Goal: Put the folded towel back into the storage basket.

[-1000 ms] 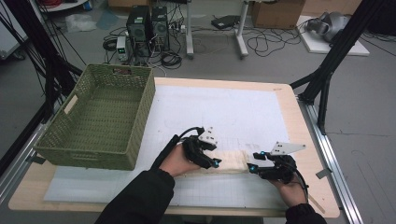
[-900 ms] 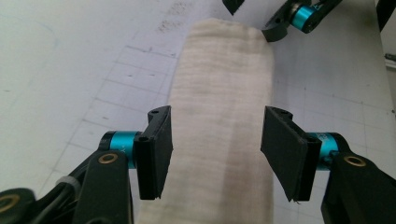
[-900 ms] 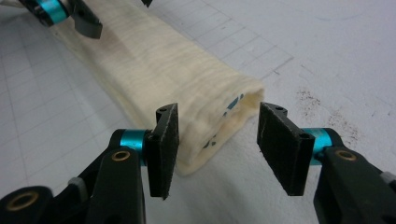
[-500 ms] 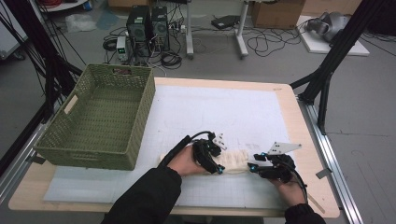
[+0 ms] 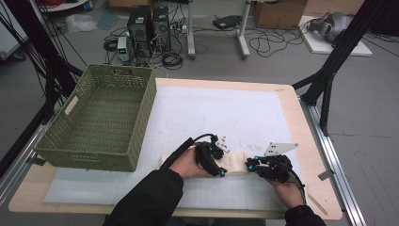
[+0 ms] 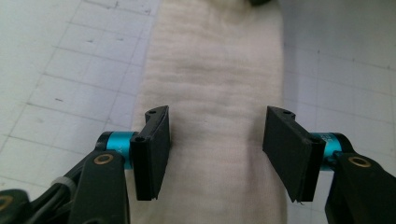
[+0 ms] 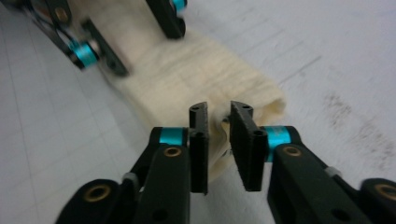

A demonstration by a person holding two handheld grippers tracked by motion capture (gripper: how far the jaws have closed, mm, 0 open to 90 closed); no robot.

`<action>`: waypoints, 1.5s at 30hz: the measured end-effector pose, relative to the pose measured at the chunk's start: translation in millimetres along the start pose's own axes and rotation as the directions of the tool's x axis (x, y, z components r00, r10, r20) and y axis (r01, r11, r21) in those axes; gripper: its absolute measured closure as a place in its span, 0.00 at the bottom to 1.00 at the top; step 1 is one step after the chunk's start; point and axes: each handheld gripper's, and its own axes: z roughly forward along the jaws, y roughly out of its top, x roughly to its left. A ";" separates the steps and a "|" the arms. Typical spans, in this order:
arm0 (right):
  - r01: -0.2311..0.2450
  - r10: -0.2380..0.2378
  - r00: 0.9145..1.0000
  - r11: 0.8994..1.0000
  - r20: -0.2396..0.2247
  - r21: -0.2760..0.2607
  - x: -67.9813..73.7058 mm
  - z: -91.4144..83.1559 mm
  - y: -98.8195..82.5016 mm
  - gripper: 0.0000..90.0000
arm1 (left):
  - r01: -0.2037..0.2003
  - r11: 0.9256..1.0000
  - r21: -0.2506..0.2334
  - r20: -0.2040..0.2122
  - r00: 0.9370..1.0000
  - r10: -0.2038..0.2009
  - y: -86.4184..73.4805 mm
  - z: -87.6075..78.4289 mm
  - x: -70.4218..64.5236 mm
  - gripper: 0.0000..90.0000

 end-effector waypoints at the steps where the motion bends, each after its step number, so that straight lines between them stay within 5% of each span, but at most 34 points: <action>1: -0.008 0.009 1.000 1.000 -0.012 0.014 -0.8 2.5 -1.9 0.89 | 0.002 1.000 -0.008 0.000 1.000 -0.002 0.1 -1.8 0.3 0.46; 22: -0.031 0.031 0.999 1.000 -0.027 0.007 -2.2 1.8 -6.2 0.82 | -0.023 0.993 0.116 0.004 1.000 0.022 -15.2 -14.4 9.2 0.33; 33: -0.032 0.032 0.999 0.999 -0.025 0.007 -2.9 2.2 -6.4 0.80 | -0.048 0.994 0.098 -0.016 0.999 0.050 -14.6 -10.2 8.5 0.28; 45: -0.034 0.034 0.999 0.999 -0.024 0.003 -3.2 2.9 -6.5 0.78 | -0.009 0.994 0.105 0.009 1.000 0.008 -14.9 -6.7 9.7 0.23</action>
